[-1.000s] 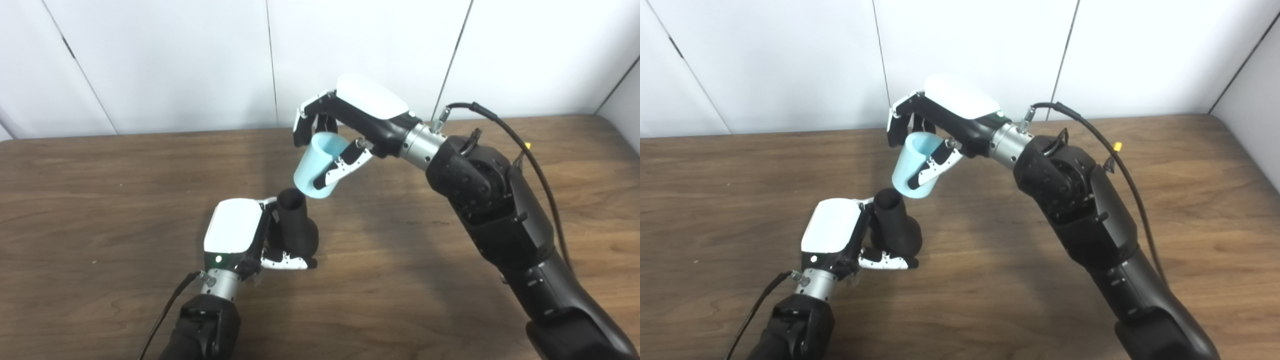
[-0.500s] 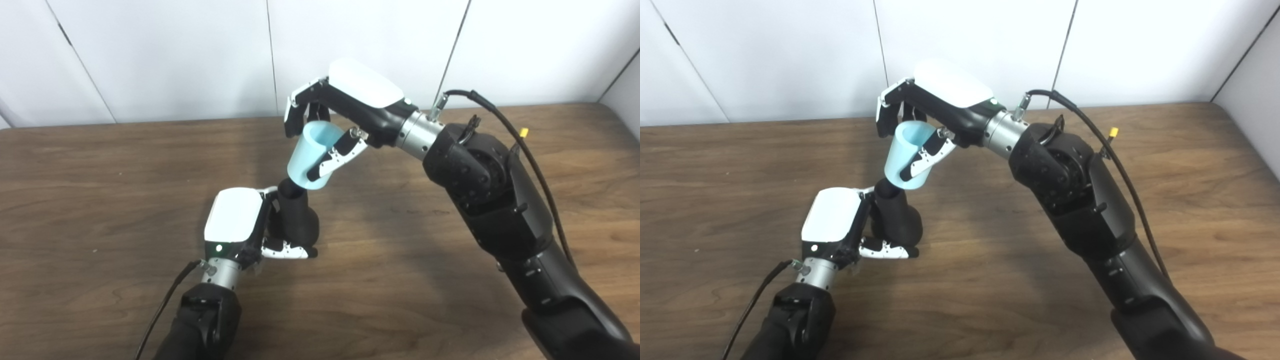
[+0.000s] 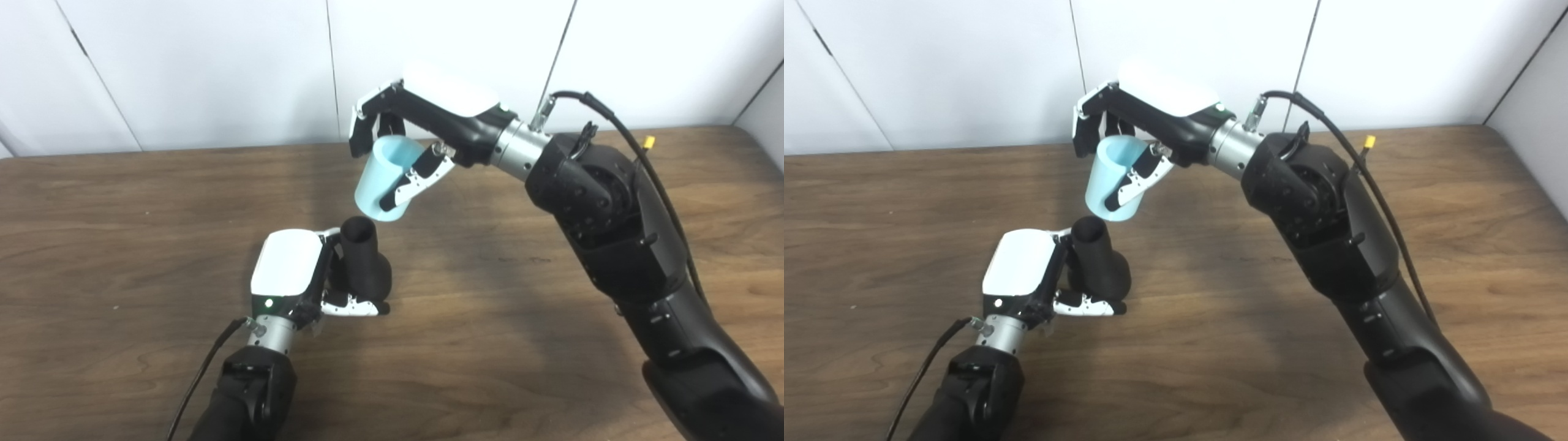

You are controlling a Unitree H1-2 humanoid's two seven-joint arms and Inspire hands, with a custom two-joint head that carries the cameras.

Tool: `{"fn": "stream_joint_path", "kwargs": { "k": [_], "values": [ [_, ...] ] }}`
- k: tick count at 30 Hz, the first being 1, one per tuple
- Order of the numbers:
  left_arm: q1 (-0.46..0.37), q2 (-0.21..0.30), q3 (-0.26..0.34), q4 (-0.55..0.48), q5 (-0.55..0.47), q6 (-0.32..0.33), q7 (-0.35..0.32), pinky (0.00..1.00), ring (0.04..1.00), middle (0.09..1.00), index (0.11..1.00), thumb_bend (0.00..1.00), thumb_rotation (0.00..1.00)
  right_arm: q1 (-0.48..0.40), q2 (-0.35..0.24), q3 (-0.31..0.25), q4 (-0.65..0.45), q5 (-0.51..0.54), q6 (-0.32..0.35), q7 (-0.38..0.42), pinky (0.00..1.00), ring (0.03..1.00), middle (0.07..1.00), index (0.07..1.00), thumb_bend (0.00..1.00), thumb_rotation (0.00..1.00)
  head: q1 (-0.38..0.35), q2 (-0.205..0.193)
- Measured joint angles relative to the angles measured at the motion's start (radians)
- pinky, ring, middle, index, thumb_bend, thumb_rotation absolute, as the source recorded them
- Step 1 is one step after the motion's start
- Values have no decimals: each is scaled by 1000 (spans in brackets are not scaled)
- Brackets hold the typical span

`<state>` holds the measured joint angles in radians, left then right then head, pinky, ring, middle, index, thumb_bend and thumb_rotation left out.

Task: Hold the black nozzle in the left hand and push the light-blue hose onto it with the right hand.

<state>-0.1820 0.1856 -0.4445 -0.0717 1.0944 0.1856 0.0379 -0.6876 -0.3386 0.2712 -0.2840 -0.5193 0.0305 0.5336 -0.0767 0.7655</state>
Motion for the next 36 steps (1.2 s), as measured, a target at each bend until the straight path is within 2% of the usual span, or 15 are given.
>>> {"fn": "stream_joint_path", "kwargs": {
  "k": [11,18,36],
  "values": [
    [0,-4,1,0,5,0,-1,512,522,438,496,525,0,21,7,14,0,-14,7,4,353,403,506,490,500,0,3,-2],
    [0,-4,1,0,7,0,-3,502,521,439,495,526,0,36,9,19,-16,-18,41,10,340,398,511,497,498,0,3,-2],
    [-1,-5,0,0,14,0,-5,498,518,443,494,526,0,40,13,31,-21,-23,41,11,331,398,518,489,498,0,6,8]
  ]
}}
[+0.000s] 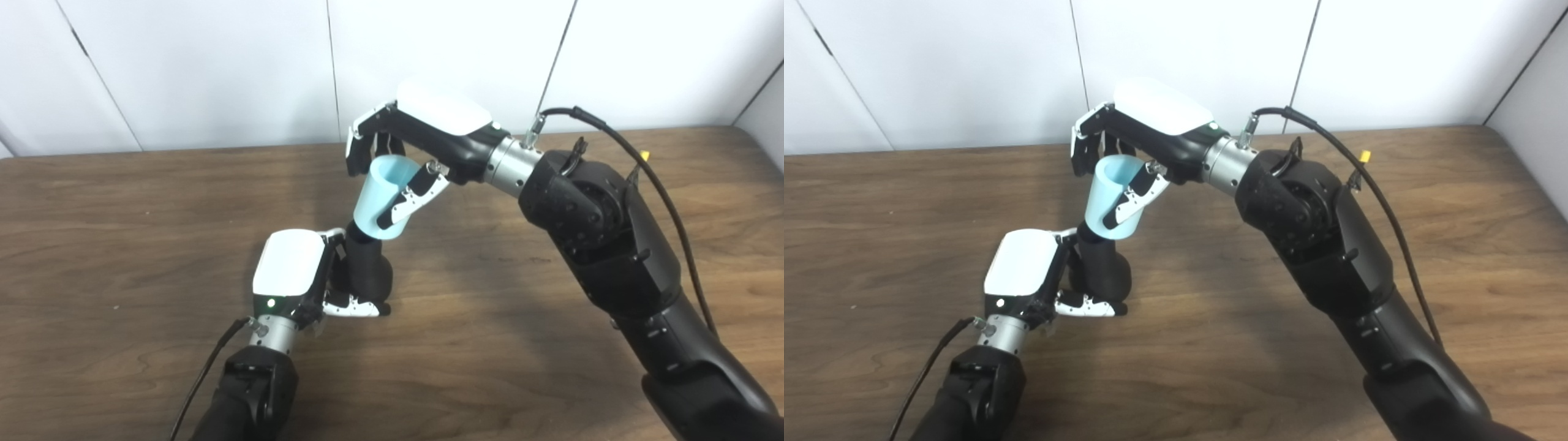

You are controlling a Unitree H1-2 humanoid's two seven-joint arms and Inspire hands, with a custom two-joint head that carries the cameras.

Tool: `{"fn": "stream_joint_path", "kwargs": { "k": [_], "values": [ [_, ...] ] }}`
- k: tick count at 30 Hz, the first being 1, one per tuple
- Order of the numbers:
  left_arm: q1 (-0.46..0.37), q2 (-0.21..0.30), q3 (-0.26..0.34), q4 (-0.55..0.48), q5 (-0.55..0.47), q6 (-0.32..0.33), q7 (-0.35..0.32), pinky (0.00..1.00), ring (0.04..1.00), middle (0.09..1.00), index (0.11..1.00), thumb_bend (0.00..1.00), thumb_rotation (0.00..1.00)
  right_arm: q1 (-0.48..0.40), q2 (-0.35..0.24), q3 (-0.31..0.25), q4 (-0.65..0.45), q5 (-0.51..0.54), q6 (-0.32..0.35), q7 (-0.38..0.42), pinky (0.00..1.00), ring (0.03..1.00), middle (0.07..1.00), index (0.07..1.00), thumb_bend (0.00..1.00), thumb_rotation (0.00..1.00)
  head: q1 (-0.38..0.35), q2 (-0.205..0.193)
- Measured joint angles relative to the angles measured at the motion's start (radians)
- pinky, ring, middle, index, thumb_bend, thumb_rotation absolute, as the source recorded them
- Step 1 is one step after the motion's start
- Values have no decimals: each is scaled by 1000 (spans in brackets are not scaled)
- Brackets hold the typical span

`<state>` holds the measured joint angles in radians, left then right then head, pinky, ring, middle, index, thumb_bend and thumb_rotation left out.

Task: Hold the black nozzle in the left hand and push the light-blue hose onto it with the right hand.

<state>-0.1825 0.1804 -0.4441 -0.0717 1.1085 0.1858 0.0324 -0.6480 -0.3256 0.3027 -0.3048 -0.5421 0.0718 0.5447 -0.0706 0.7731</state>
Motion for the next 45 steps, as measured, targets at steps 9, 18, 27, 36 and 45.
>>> {"fn": "stream_joint_path", "kwargs": {
  "k": [9,18,27,36,45],
  "values": [
    [0,-2,0,0,1,0,-2,507,522,448,494,526,0,0,9,0,0,4,1,0,359,400,499,496,500,0,2,5],
    [0,-3,0,-2,1,1,-3,489,509,429,496,525,0,0,19,0,0,25,12,2,352,405,503,489,501,0,3,8],
    [0,-4,0,-3,1,1,-6,492,504,429,497,525,0,0,22,0,-4,47,20,7,338,397,504,501,498,0,5,11],
    [-1,-5,-1,-7,4,4,-15,484,500,431,496,525,0,0,25,1,-22,51,37,10,333,404,520,502,497,0,5,12],
    [-1,-7,-1,-7,3,4,-16,485,489,436,497,525,0,1,24,5,-31,52,38,10,345,400,518,497,498,0,6,20]
  ]
}}
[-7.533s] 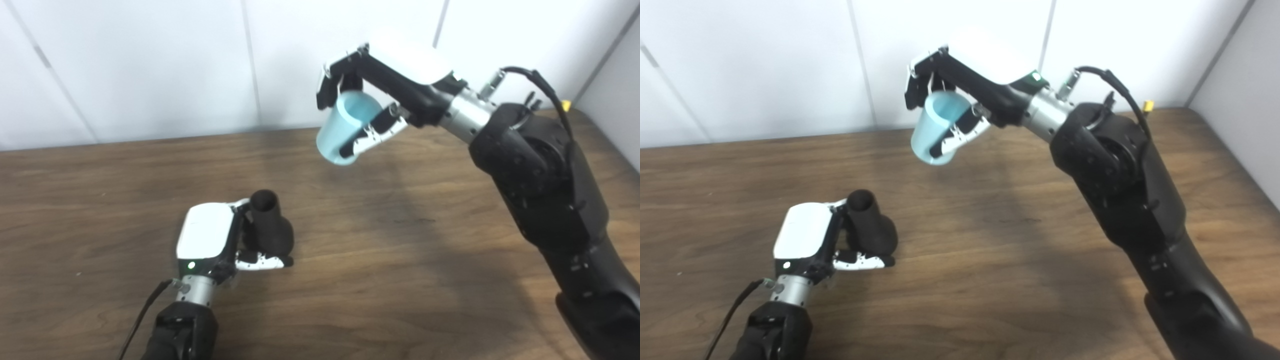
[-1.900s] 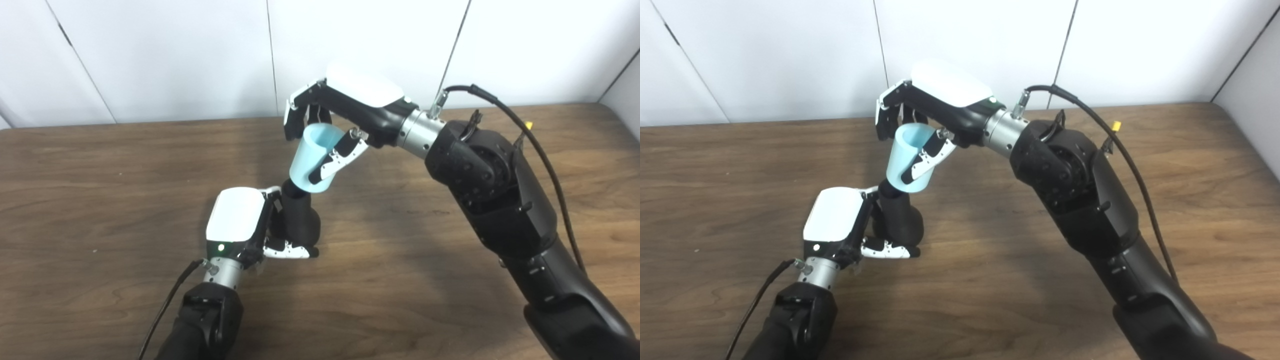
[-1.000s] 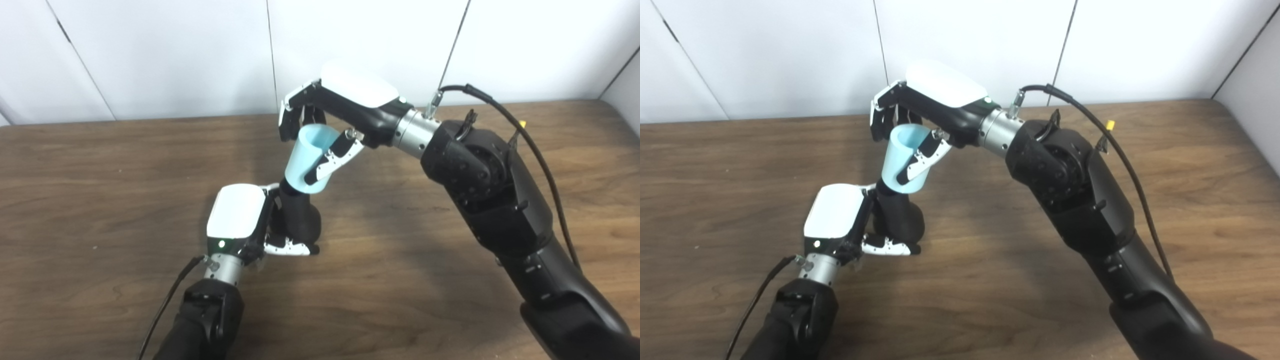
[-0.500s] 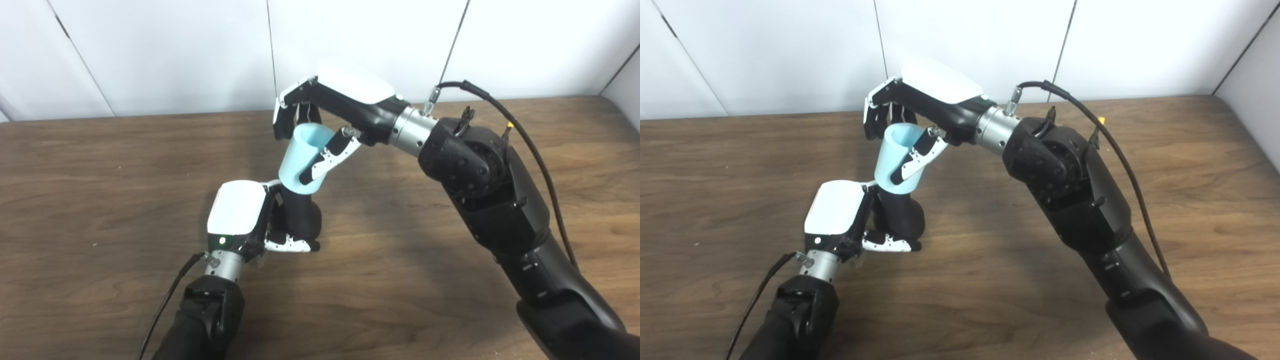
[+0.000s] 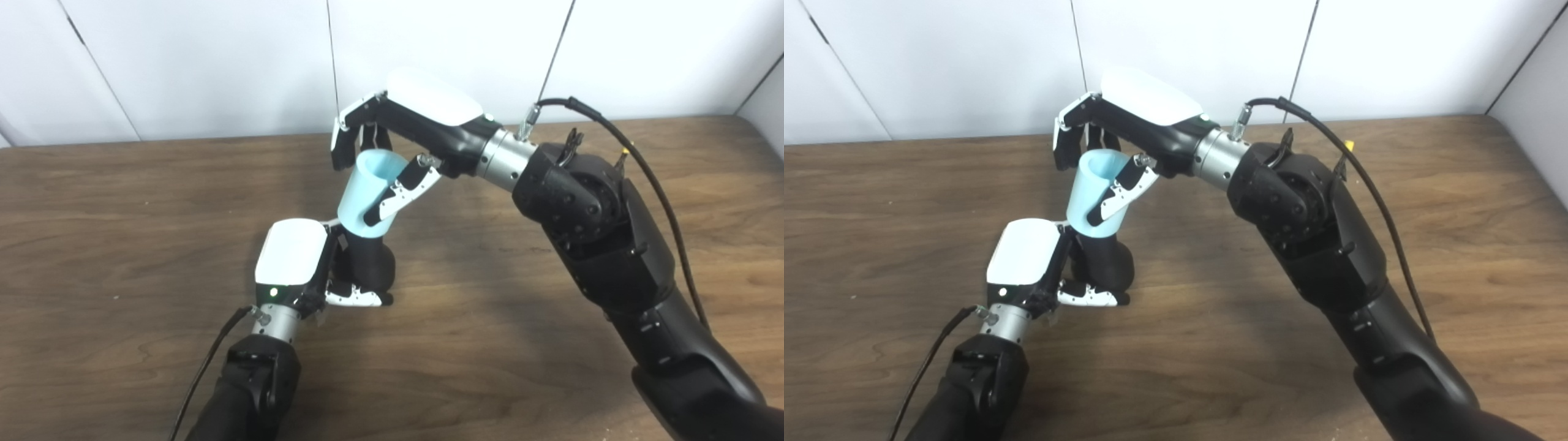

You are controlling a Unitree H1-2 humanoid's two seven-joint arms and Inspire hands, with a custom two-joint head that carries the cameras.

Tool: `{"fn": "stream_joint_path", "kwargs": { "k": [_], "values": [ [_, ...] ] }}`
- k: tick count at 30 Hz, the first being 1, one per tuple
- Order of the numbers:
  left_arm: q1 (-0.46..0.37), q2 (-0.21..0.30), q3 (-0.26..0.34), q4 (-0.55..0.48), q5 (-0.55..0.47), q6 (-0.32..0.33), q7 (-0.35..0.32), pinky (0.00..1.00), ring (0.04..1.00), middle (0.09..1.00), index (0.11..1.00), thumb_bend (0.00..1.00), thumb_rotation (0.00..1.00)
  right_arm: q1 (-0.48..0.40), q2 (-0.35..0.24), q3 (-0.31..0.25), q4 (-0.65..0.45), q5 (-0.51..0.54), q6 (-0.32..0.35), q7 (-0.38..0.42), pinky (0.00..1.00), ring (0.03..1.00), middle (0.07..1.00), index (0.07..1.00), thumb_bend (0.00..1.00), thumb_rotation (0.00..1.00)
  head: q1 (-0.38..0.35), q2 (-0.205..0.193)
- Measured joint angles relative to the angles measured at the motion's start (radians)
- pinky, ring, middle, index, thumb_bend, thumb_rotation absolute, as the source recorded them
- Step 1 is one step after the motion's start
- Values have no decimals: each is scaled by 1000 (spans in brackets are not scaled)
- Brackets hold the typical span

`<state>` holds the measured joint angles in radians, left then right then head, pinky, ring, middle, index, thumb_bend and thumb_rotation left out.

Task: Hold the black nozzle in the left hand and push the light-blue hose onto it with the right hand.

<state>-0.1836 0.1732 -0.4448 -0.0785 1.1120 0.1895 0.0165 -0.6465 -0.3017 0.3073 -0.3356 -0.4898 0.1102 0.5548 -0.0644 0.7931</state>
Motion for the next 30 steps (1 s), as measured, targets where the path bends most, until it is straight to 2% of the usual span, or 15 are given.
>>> {"fn": "stream_joint_path", "kwargs": {
  "k": [9,16,21,30],
  "values": [
    [-2,-1,1,-6,1,2,-19,493,491,422,499,524,0,15,-28,7,8,-18,-14,-1,366,387,509,499,498,0,-3,6],
    [-2,-2,1,-6,5,4,-21,508,495,431,498,524,0,15,-28,17,15,-28,-30,-4,395,391,508,504,499,0,-2,6],
    [-2,-1,1,-6,5,4,-21,495,487,431,498,524,0,16,-23,32,14,-48,-23,-4,354,393,512,500,498,0,-2,6],
    [-2,-1,2,-6,4,4,-22,514,501,436,497,525,0,20,-7,48,3,-72,-15,-6,354,390,516,494,498,0,-2,11]
  ]
}}
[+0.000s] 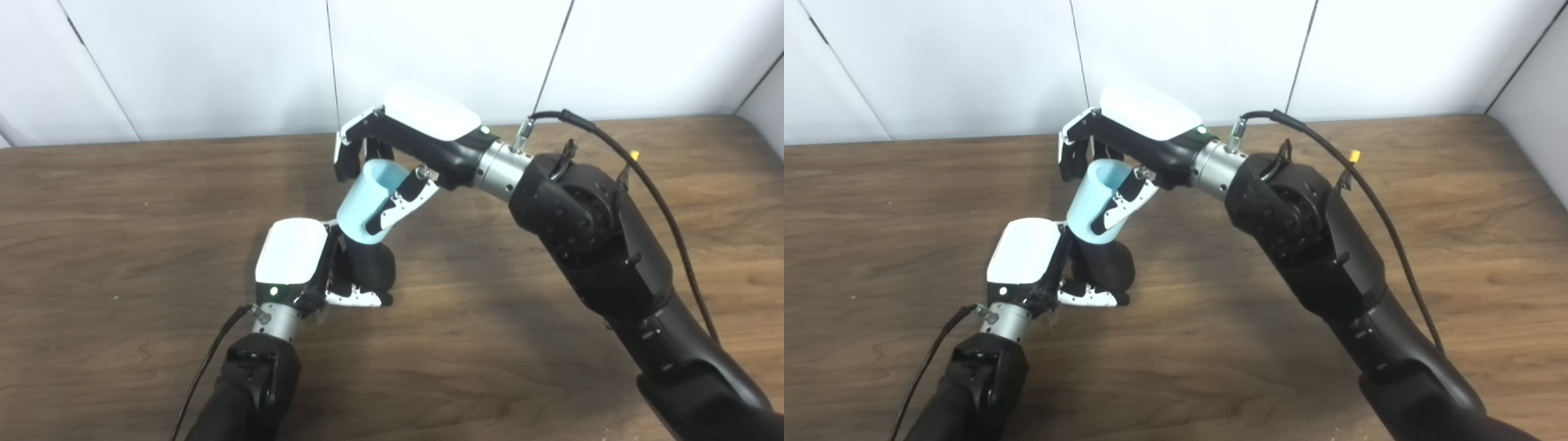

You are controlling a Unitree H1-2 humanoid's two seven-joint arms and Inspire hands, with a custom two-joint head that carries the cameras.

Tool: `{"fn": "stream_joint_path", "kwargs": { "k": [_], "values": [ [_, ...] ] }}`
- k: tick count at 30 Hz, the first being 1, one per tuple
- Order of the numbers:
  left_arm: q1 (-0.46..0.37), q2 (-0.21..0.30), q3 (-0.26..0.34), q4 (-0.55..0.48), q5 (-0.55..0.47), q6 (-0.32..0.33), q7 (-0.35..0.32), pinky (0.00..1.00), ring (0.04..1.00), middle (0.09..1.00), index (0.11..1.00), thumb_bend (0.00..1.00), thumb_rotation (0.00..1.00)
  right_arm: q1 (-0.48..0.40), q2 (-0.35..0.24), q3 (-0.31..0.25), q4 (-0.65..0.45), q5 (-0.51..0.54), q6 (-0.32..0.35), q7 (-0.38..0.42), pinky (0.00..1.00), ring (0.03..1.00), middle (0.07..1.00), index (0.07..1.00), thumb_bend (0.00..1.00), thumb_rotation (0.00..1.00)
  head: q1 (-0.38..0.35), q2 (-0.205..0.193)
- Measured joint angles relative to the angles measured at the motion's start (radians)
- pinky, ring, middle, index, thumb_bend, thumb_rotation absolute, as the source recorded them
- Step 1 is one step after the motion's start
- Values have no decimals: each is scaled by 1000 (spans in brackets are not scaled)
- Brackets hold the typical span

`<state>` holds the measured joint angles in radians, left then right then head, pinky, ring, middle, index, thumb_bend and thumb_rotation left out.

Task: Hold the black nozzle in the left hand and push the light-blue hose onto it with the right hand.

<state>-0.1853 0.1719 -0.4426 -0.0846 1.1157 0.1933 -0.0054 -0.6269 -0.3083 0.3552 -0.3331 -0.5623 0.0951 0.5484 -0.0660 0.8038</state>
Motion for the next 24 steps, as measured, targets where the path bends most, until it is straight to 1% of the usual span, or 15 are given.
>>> {"fn": "stream_joint_path", "kwargs": {
  "k": [4,8,10,12,16,20,24],
  "values": [
    [0,0,0,0,-2,0,0,519,503,443,495,525,0,-3,6,5,-1,0,1,1,366,394,519,484,499,0,0,2],
    [0,0,0,0,-2,0,0,507,502,449,494,526,0,-15,6,11,-4,1,11,9,335,401,526,479,498,0,2,0],
    [0,0,0,-1,-3,0,0,502,498,444,495,525,0,-25,6,14,-6,2,13,22,344,401,525,475,498,0,2,0],
    [0,-1,0,-2,-3,0,0,502,497,436,497,525,0,-35,6,14,-6,5,12,33,380,396,518,480,500,0,2,0],
    [0,-2,-1,-2,-1,0,-1,498,499,443,495,525,0,-48,1,14,-6,9,9,49,392,395,517,482,500,0,2,2],
    [0,-2,-3,-2,2,0,-1,472,485,421,497,524,0,-73,-19,15,-6,24,1,84,396,383,499,508,499,0,-3,3],
    [-2,-2,-3,-2,2,0,-3,473,484,418,497,523,0,-117,-33,16,-6,29,-1,136,386,391,506,500,500,0,0,2]
  ]
}}
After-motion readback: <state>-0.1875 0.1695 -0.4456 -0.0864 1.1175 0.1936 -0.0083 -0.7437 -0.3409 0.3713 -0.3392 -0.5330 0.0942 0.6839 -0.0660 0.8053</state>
